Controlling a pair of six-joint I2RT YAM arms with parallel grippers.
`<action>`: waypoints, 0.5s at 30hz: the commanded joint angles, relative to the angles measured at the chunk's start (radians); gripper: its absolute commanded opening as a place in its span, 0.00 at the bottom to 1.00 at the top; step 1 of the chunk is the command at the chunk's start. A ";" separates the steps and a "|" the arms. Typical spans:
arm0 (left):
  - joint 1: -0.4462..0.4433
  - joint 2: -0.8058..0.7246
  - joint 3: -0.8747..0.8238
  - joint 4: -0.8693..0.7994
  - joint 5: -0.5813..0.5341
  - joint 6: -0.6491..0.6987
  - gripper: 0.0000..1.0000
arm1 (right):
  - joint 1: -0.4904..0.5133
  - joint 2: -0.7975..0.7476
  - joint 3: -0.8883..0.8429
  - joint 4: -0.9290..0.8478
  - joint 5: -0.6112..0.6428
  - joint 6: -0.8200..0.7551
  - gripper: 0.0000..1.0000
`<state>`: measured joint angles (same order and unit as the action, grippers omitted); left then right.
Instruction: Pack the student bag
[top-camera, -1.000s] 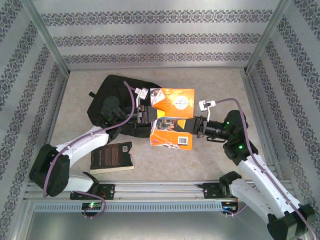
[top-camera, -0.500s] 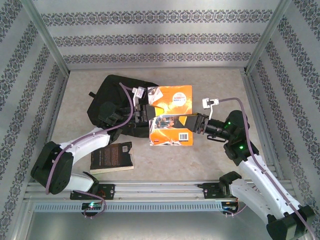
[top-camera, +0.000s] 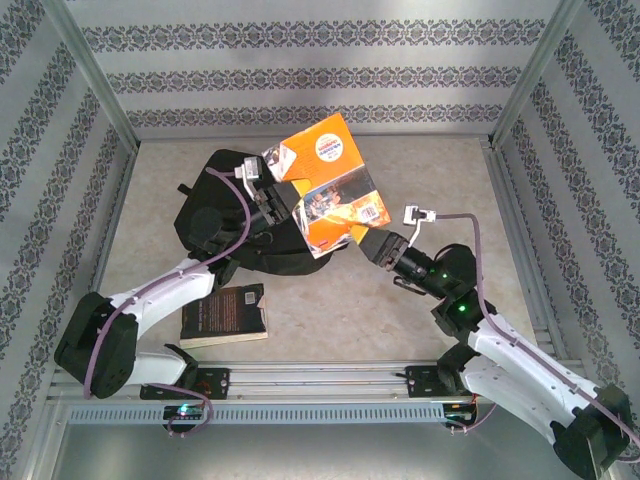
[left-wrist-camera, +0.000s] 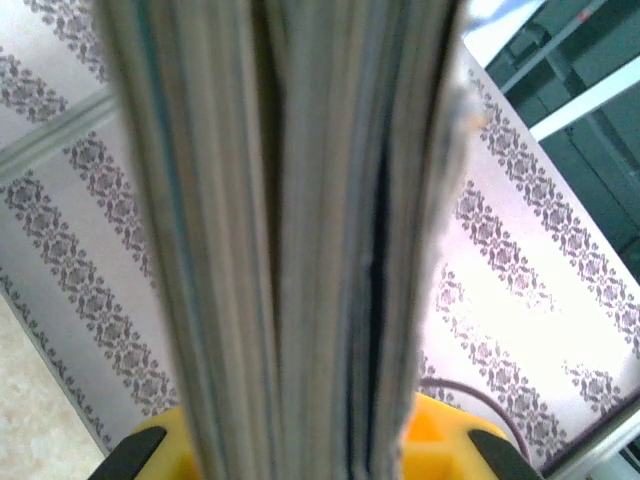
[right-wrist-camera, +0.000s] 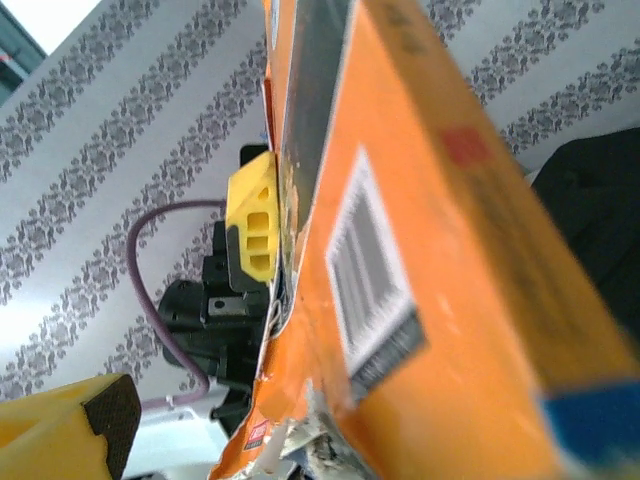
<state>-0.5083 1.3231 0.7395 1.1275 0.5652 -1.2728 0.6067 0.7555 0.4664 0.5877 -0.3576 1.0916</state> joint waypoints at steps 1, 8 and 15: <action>0.001 -0.008 0.040 0.080 -0.074 0.002 0.00 | 0.006 0.018 -0.007 0.112 0.111 0.032 0.93; -0.022 0.011 0.028 0.084 -0.112 0.000 0.00 | 0.019 0.173 0.033 0.347 0.116 0.107 0.78; -0.039 0.006 0.020 0.044 -0.164 0.027 0.00 | 0.086 0.335 0.119 0.480 0.117 0.099 0.60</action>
<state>-0.5289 1.3457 0.7399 1.1290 0.4183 -1.2716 0.6571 1.0649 0.5350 0.9291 -0.2268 1.1961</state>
